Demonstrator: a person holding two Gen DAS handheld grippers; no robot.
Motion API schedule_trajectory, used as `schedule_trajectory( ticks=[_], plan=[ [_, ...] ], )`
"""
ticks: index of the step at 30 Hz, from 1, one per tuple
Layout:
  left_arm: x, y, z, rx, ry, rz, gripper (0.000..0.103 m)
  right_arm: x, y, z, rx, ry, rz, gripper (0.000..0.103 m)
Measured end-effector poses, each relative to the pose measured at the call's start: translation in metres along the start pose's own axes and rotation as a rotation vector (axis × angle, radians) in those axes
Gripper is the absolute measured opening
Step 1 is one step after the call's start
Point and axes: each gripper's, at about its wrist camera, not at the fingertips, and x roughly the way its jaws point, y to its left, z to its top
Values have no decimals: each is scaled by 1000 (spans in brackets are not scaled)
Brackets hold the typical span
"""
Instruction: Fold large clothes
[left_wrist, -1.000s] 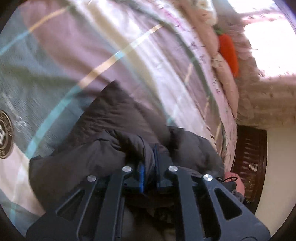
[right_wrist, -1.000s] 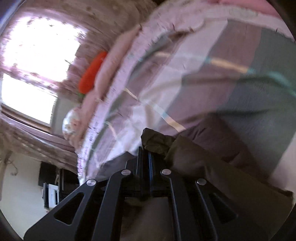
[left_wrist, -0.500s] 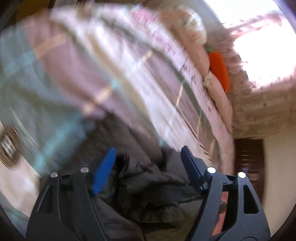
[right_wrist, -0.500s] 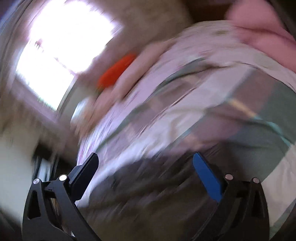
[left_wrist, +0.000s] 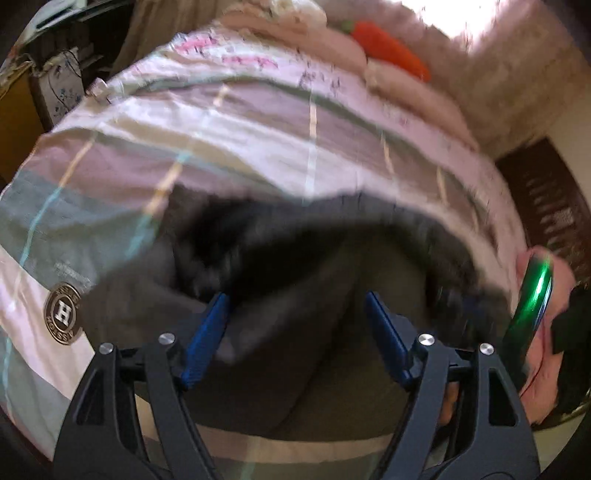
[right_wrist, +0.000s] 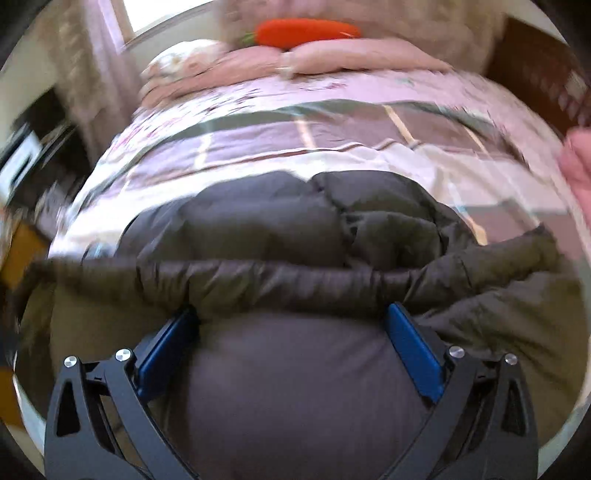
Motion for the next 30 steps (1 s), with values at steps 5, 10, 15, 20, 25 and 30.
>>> schedule_trajectory(
  ticks=[5,10,15,20,25,30],
  plan=[
    [34,15,11,22,12,151,76,10,6,5,-30,-14,-24,102],
    [29,87,42,-217,-76,441,67,-1,3,10,-3,17,14,102],
    [-18,115,35,-373,-121,485,72,-41,35,14,-61,-48,80,102],
    [-27,84,24,-257,-97,493,74,-77,111,-3,-264,-9,228,102],
    [-18,107,11,-426,7,477,62,-43,166,-33,-377,114,169,89],
    [-10,140,-1,-561,80,416,68,20,209,-19,-426,149,4,90]
  ],
)
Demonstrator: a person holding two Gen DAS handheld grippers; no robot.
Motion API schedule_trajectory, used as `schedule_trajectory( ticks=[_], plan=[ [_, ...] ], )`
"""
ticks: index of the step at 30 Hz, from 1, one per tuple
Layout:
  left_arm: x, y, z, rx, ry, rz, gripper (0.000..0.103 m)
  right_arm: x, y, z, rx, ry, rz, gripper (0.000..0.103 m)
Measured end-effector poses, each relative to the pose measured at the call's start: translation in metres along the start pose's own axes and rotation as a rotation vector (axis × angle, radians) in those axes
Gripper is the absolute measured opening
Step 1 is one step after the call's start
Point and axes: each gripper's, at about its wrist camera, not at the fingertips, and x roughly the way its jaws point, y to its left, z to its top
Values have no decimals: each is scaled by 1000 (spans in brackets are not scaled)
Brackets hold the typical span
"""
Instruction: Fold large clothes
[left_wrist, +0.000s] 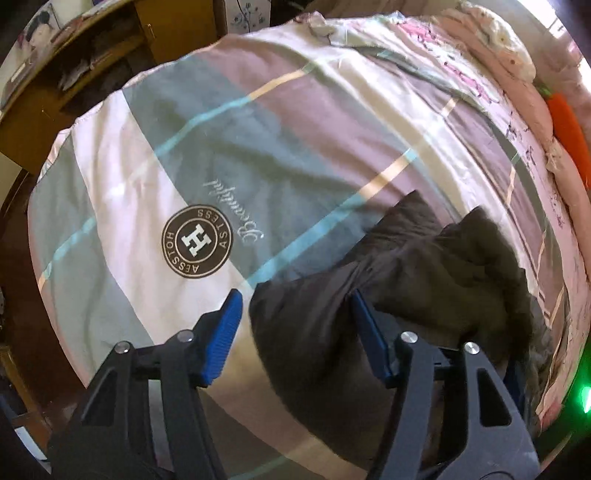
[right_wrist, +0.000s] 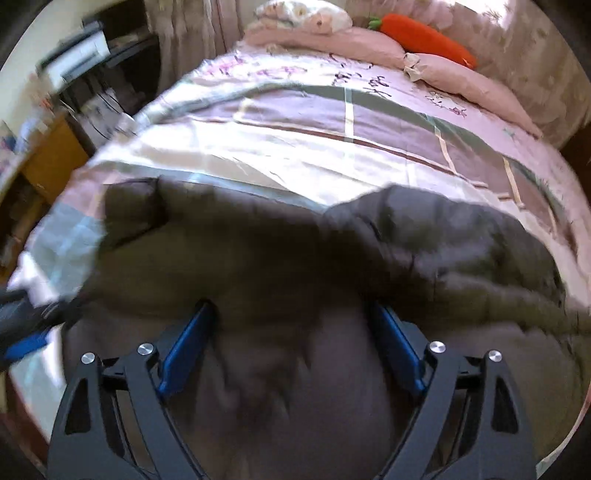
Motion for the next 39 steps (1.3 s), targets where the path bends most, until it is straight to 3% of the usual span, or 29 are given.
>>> schedule_trajectory(
  ticks=[7,9,11,13,14,15,16,20,23,26,28,30,31,33,35,37,39],
  plan=[
    [13,-22,-11,129,24,-5,72,63,-21,39,96,45,-94,90],
    [10,-29,-13,168,8,17,70,51,-24,41,121,-33,-50,87],
    [-2,-31,-15,167,-32,-10,70,6,-37,35,150,-205,51,80],
    [-22,-42,-21,214,-108,-30,70,-39,-54,21,184,-326,90,80],
    [-30,-49,-26,248,-146,-31,70,-55,-64,13,197,-340,96,87],
    [-39,-58,-34,292,-184,-38,70,-73,-79,1,214,-334,103,93],
    [-48,-70,-46,354,-209,-63,70,-81,-88,-7,218,-321,104,93],
    [-52,-105,-85,536,-153,-165,70,-110,-150,-67,255,-233,69,93],
    [-45,-135,-124,695,-142,-137,71,-104,-192,-111,257,-156,27,93],
    [-28,-149,-147,767,-112,-66,71,-83,-249,-141,387,-112,-24,94],
    [-16,-148,-148,760,-92,-34,74,-70,-300,-149,466,-125,-59,94],
    [-9,-146,-142,731,-91,-10,76,-68,-352,-162,605,-146,-209,94],
    [-7,-143,-136,713,-93,2,76,-66,-376,-172,672,-149,-239,94],
    [-3,-137,-123,669,-102,32,76,-60,-410,-191,803,-134,-257,94],
    [1,-126,-104,610,-103,47,76,-68,-436,-219,967,-208,-211,93],
    [2,-117,-87,546,-106,53,76,-83,-436,-224,986,-272,-210,93],
    [0,-104,-68,461,-116,63,76,-94,-421,-207,895,-312,-162,92]
  ],
)
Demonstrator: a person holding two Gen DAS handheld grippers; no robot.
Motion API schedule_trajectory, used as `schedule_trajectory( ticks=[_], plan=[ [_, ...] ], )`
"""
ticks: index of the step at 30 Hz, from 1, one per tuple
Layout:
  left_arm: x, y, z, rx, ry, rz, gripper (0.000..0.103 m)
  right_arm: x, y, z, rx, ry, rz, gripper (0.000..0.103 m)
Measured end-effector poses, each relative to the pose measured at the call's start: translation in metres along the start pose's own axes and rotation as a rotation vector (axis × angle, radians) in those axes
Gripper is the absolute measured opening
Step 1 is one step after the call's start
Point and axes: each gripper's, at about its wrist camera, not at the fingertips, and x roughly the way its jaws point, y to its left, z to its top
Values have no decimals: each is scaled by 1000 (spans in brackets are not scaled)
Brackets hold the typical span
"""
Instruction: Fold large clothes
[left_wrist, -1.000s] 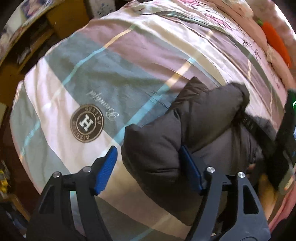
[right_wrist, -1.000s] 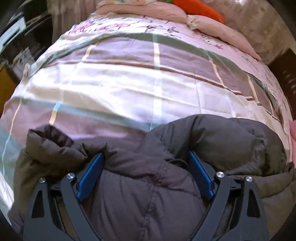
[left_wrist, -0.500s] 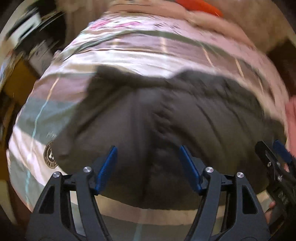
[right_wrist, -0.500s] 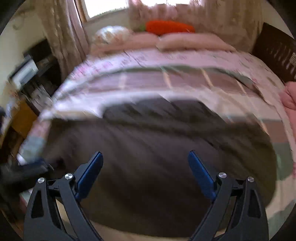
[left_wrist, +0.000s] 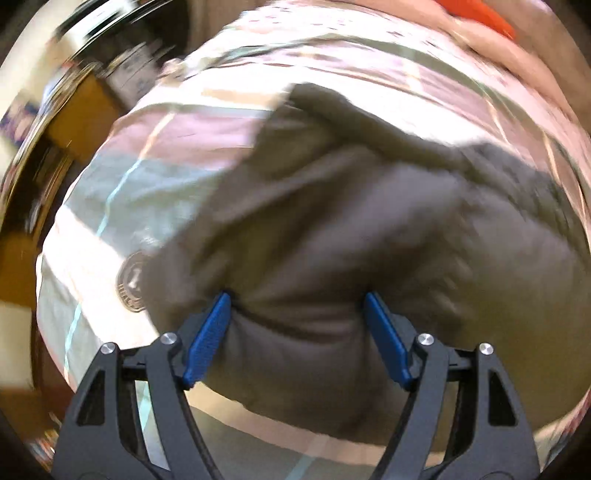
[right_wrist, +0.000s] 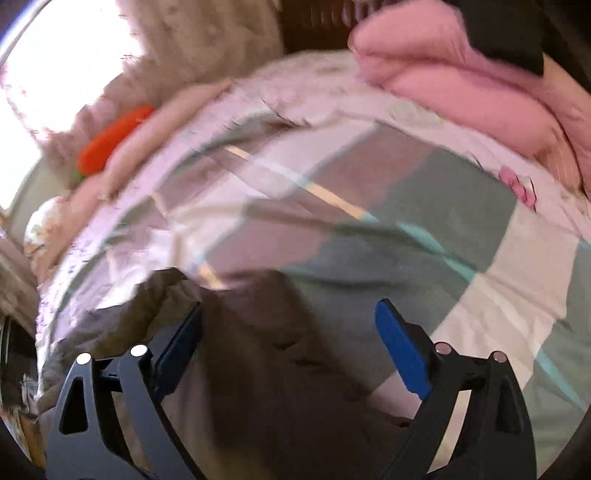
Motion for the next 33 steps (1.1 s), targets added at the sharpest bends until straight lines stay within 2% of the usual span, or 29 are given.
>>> schedule_trajectory(
  ticks=[2,3,4,6,8,9,12,14,16,17,19,21,23,24,25,27,28,29,31,33],
  plan=[
    [5,17,7,-67,6,19,76,-2,40,-5,-137,59,106,92],
    [9,26,11,-95,16,22,76,1,58,-10,-209,90,105,92],
    [16,34,16,-111,24,30,76,3,71,-16,-268,98,74,92],
    [23,47,18,-134,26,57,77,15,85,-25,-375,67,-86,90],
    [33,74,26,-220,16,88,80,25,65,-19,-304,51,-215,90],
    [36,87,28,-262,18,89,81,27,44,-13,-208,44,-258,90],
    [39,125,32,-391,38,30,82,15,-5,-4,-1,14,-260,90],
    [35,137,30,-435,42,-5,81,-13,-8,-3,8,-91,-283,90],
    [24,138,29,-464,14,-28,81,-38,8,-4,-37,-143,-251,90],
    [17,134,30,-458,-2,-42,80,-45,23,-5,-59,-130,-181,90],
    [9,121,30,-417,-6,-88,80,-48,50,-13,-103,-56,-42,90],
    [8,102,34,-345,9,-173,80,-38,93,-32,-202,87,86,90],
    [10,82,36,-277,18,-213,80,-27,130,-60,-302,194,161,90],
    [13,75,37,-255,14,-209,80,-17,150,-77,-360,238,183,90],
    [15,69,40,-244,4,-200,80,-11,166,-91,-414,249,172,90],
    [22,60,46,-236,-42,-143,80,-1,187,-103,-518,173,84,90],
    [26,59,48,-236,-52,-111,80,4,190,-100,-533,147,68,90],
    [33,63,51,-252,-47,-67,80,10,189,-93,-514,132,55,90],
    [39,78,52,-317,-38,-46,82,28,164,-68,-408,109,-8,90],
    [40,99,52,-386,-40,-41,82,47,118,-36,-226,97,-54,90]
  ],
)
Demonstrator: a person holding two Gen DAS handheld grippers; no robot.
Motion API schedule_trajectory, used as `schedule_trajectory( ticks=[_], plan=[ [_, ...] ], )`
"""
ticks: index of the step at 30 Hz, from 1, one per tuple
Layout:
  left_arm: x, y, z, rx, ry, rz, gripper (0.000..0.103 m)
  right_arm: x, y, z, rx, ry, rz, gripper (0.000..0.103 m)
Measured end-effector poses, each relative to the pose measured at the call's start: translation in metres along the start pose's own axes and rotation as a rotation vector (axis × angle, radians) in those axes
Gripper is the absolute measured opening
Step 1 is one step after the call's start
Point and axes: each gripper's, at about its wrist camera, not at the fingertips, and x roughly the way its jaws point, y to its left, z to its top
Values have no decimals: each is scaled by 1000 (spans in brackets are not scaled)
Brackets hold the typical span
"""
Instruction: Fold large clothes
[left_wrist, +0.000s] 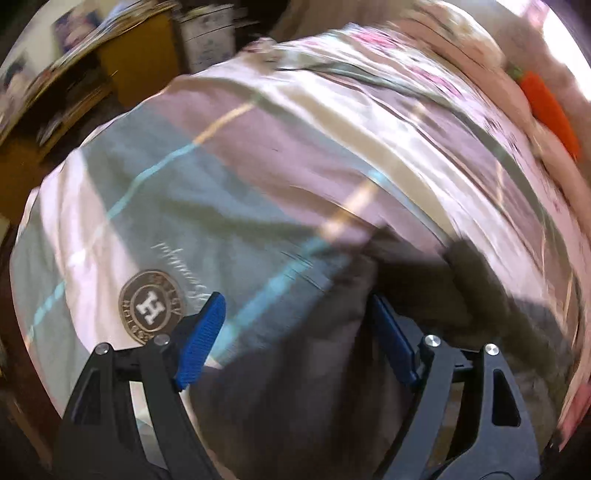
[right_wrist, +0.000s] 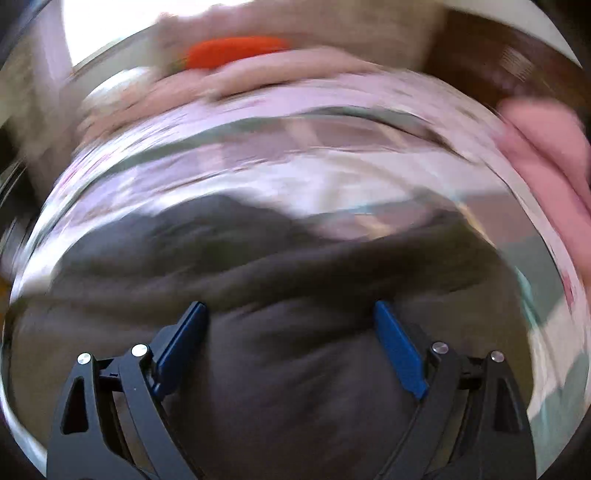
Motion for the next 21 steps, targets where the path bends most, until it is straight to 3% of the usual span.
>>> schedule_trajectory(
  ticks=[5,9,12,16,20,21],
  plan=[
    [-17,29,14,-86,-65,55,80,-20,-92,14,276,-142,-156,90],
    [-25,33,16,-21,-16,36,84,-52,-118,2,377,-105,-76,90],
    [-31,35,5,46,49,12,84,-88,-91,-9,292,-39,36,90],
    [-42,29,-24,136,90,3,85,-121,-38,-44,93,22,114,91],
    [-42,24,-64,242,152,-25,85,-101,-1,-85,24,222,216,91],
    [-42,23,-70,263,157,-21,85,-90,4,-95,20,275,208,91]
  ],
)
